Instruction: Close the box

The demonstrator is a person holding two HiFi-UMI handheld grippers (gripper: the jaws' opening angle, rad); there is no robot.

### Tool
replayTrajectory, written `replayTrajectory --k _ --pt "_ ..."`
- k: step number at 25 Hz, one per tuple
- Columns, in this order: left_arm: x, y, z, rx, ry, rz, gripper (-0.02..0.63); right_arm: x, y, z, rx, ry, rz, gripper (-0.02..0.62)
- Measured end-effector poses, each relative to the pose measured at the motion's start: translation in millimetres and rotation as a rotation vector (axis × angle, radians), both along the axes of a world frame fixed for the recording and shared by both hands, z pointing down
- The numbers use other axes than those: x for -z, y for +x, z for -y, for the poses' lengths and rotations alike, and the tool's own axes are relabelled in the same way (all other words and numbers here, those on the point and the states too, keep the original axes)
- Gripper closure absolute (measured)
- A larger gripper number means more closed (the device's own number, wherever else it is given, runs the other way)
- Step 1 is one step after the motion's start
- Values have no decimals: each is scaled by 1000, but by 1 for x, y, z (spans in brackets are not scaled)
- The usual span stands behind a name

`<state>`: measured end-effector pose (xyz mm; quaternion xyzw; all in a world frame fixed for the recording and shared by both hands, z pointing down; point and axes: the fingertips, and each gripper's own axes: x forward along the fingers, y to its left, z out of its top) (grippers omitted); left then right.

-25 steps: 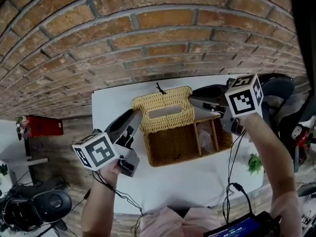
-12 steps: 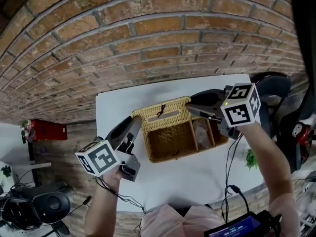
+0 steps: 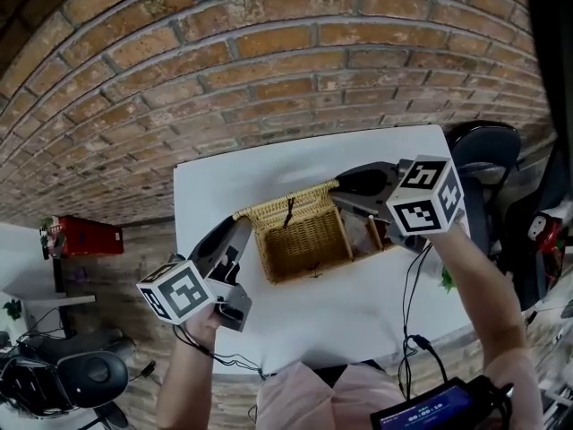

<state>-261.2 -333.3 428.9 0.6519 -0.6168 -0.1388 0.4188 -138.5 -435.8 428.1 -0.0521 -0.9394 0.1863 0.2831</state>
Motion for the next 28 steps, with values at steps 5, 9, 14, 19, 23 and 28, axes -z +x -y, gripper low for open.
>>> replayTrajectory --k 5,9,14,19,23,28 --pt "0 5 -13 31 13 -12 453 1 5 -9 -11 64 27 505" --pt "2 13 -21 54 38 -9 453 1 12 -16 -13 118 56 503" --pt "4 22 -35 83 86 -37 456 0 20 -23 -20 157 84 500" --pt "4 23 -55 142 75 -12 456 -2 26 -33 0 235 90 500" --pt "4 20 -71 214 62 -6 457 -6 32 -41 24 263 80 497" --pt "7 26 -77 226 68 -3 462 -9 37 -45 26 324 77 495"
